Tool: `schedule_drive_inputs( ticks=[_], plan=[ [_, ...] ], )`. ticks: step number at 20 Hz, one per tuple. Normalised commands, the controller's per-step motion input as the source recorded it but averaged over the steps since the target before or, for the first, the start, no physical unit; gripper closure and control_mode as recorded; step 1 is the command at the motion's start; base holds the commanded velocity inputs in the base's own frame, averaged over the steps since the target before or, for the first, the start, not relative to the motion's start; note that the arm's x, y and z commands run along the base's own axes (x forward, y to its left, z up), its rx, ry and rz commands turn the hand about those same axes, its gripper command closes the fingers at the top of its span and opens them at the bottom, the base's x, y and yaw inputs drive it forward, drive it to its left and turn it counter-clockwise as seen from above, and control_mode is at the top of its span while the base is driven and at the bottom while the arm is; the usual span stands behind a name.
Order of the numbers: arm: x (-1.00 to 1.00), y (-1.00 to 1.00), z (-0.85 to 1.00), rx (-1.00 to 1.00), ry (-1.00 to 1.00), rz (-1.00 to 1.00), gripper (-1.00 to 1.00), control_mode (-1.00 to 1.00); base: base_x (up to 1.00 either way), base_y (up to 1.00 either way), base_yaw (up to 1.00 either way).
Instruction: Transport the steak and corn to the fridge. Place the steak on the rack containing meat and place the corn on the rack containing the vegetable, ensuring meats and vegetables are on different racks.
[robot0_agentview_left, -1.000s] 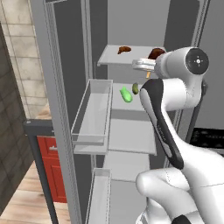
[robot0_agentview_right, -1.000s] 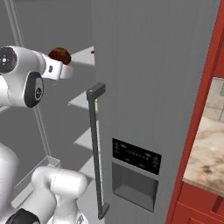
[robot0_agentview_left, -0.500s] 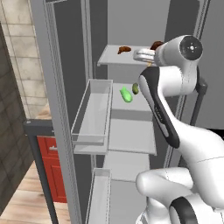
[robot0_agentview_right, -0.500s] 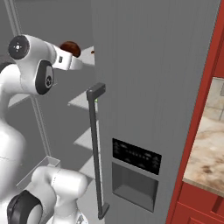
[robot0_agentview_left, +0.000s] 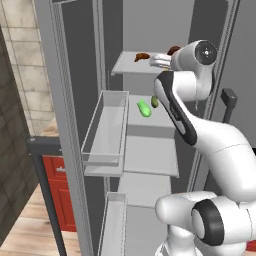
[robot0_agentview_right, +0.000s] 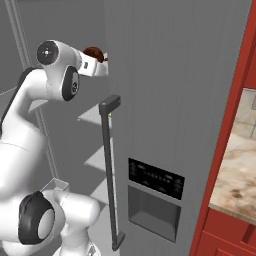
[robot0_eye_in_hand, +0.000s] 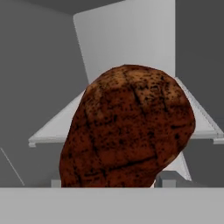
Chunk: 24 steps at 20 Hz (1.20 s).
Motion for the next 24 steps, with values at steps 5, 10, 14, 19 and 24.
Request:
schedule_drive_inputs(
  ticks=[5, 10, 14, 19, 24],
  plan=[
    [0.80, -0.01, -0.02, 0.00, 0.10, 0.00, 1.00, -1.00, 0.00, 0.00, 0.00],
    [0.67, -0.12, -0.08, 0.00, 0.19, 0.00, 1.00, -1.00, 0.00, 0.00, 0.00],
    [0.56, -0.08, -0.16, 0.00, 0.12, 0.00, 1.00, -1.00, 0.00, 0.00, 0.00],
    [0.47, -0.01, -0.17, 0.00, 0.02, 0.00, 1.00, -1.00, 0.00, 0.00, 0.00],
    [0.40, -0.01, -0.20, 0.00, 0.00, 0.00, 1.00, -1.00, 0.00, 0.00, 0.00]
  ],
)
